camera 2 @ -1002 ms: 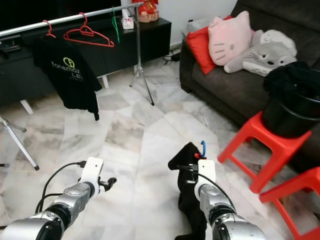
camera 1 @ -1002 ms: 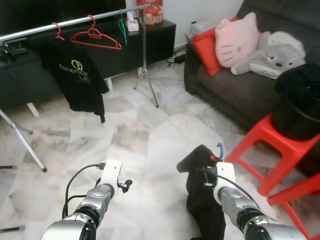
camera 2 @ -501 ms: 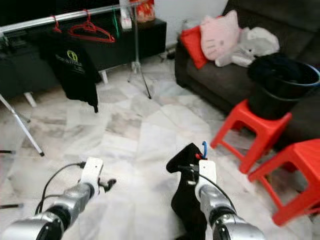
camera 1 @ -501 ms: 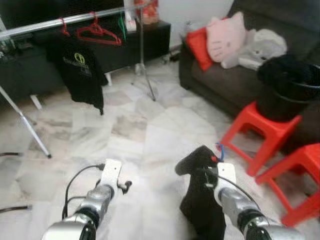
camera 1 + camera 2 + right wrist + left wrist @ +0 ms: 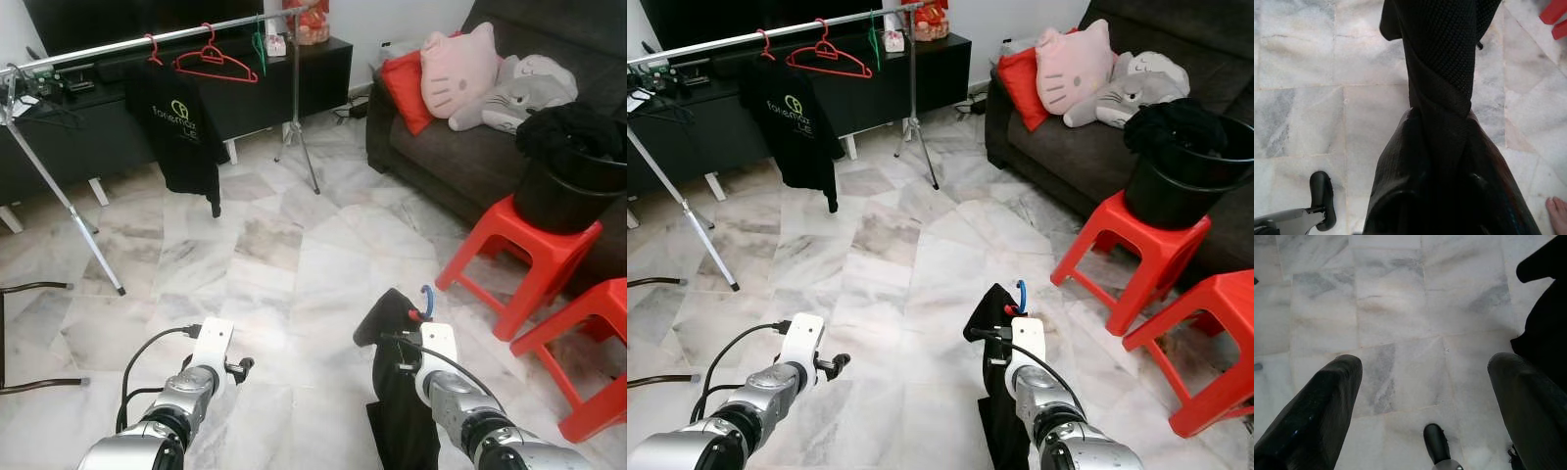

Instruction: Hang hanger

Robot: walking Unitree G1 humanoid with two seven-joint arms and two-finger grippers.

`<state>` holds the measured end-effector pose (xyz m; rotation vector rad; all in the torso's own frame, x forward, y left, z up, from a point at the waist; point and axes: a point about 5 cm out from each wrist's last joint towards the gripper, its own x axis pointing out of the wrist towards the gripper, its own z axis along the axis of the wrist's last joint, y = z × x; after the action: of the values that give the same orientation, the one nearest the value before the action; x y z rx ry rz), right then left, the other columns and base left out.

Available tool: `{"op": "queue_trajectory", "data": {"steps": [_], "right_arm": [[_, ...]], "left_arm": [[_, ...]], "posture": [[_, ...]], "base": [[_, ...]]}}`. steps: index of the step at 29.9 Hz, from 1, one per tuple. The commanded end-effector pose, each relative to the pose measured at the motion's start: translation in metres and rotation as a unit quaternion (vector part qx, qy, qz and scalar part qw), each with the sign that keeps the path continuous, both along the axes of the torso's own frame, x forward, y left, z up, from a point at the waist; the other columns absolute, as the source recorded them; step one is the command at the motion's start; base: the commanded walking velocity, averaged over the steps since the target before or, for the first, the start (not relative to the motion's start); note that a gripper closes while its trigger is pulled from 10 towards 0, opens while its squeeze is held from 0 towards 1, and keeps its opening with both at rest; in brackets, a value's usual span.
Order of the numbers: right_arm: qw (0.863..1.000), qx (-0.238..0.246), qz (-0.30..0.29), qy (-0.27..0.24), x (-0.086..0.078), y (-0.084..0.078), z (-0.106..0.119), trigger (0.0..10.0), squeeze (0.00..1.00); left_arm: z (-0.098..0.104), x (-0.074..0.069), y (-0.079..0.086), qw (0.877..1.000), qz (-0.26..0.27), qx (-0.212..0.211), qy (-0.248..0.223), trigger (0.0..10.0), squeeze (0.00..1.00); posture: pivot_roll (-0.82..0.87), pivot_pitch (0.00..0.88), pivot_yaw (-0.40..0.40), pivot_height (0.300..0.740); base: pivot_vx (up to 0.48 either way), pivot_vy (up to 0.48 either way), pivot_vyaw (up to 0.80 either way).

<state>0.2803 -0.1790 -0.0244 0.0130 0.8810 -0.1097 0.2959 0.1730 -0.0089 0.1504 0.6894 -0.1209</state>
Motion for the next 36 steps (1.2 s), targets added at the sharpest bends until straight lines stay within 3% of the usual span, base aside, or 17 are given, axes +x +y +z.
{"op": "queue_trajectory", "data": {"steps": [1, 10, 15, 21, 23, 36], "right_arm": [[1.0, -0.005, 0.005, -0.02, 0.008, -0.0001, 0.0071, 10.0, 0.0], [0.997, -0.057, 0.035, -0.034, 0.0109, -0.0055, 0.0106, 10.0, 0.0], [0.997, -0.063, 0.03, -0.036, 0.0101, -0.0072, 0.0102, 10.0, 0.0], [0.996, -0.057, 0.03, -0.06, 0.011, -0.0065, 0.0112, 10.0, 0.0], [0.997, -0.027, 0.014, -0.074, 0.0107, -0.0034, 0.0108, 10.0, 0.0], [0.997, -0.014, -0.003, -0.075, 0.0093, -0.002, 0.0093, 10.0, 0.0]], "left_arm": [[0.0013, 0.0015, -0.0008, 1.0, -0.004, 0.005, -0.001, 10.0, 0.0], [0.0007, 0.001, -0.0023, 1.0, 0.007, 0.001, -0.006, 10.0, 0.0], [0.0, 0.0004, -0.0035, 1.0, 0.001, 0.004, -0.005, 10.0, 0.0], [0.0002, 0.0002, -0.0035, 1.0, 0.006, 0.005, -0.014, 10.0, 0.0], [0.0012, 0.0005, -0.0026, 0.999, 0.018, -0.001, -0.027, 10.0, 0.0], [0.0015, 0.0002, -0.0002, 0.997, 0.057, -0.007, -0.043, 10.0, 0.0]], "posture": [[-0.07, 0.0, -0.035, 0.74], [-0.05, 0.0, -0.039, 0.74], [-0.05, 0.0, -0.042, 0.74], [-0.04, 0.0, -0.047, 0.74], [-0.03, 0.0, -0.052, 0.74], [-0.04, 0.0, -0.054, 0.74]], "base": [[0.0, 0.0, 0.0], [0.0, 0.0, 0.0], [0.0, 0.0, 0.0], [0.0, 0.0, 0.0], [0.0, 0.0, 0.0], [0.0, 0.0, 0.0]]}}
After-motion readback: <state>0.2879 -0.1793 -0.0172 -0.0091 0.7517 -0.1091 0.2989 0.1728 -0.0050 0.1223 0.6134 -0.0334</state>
